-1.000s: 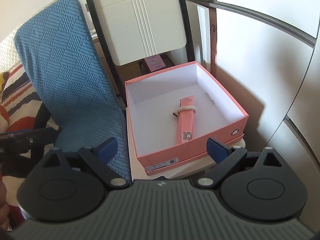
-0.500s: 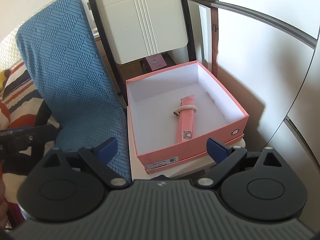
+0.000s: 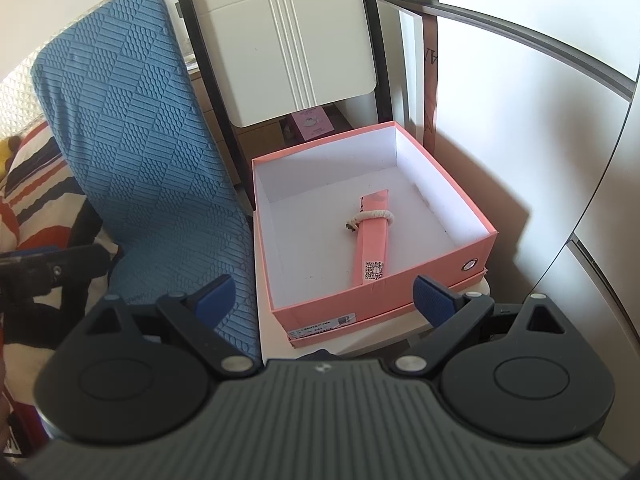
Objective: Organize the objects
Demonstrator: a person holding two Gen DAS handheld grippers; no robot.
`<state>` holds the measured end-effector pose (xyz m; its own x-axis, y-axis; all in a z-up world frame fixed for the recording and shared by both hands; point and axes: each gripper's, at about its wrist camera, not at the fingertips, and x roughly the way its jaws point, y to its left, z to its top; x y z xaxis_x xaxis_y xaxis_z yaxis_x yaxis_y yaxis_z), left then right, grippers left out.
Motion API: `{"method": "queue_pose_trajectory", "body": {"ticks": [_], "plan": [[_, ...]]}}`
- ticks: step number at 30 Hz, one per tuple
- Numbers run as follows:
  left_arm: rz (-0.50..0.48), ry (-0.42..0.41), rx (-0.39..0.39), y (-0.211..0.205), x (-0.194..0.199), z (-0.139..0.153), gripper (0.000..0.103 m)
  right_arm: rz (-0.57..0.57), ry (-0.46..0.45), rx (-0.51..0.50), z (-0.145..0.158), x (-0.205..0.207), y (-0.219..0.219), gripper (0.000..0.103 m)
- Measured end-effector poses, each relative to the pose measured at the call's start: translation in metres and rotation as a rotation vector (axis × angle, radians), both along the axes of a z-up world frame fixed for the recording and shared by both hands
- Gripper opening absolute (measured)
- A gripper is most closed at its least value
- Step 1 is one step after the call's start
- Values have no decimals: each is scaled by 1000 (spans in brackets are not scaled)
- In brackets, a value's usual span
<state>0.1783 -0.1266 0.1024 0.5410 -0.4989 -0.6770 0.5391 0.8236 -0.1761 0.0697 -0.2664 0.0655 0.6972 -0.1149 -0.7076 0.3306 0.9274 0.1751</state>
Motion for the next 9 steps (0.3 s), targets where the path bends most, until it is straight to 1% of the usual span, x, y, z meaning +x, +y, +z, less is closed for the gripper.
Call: {"method": "queue_pose_trajectory", "body": {"ticks": [9], "plan": [[-3,-6,-6,5,-2,5,103,3,0,-9,3,-4,4,97]]}}
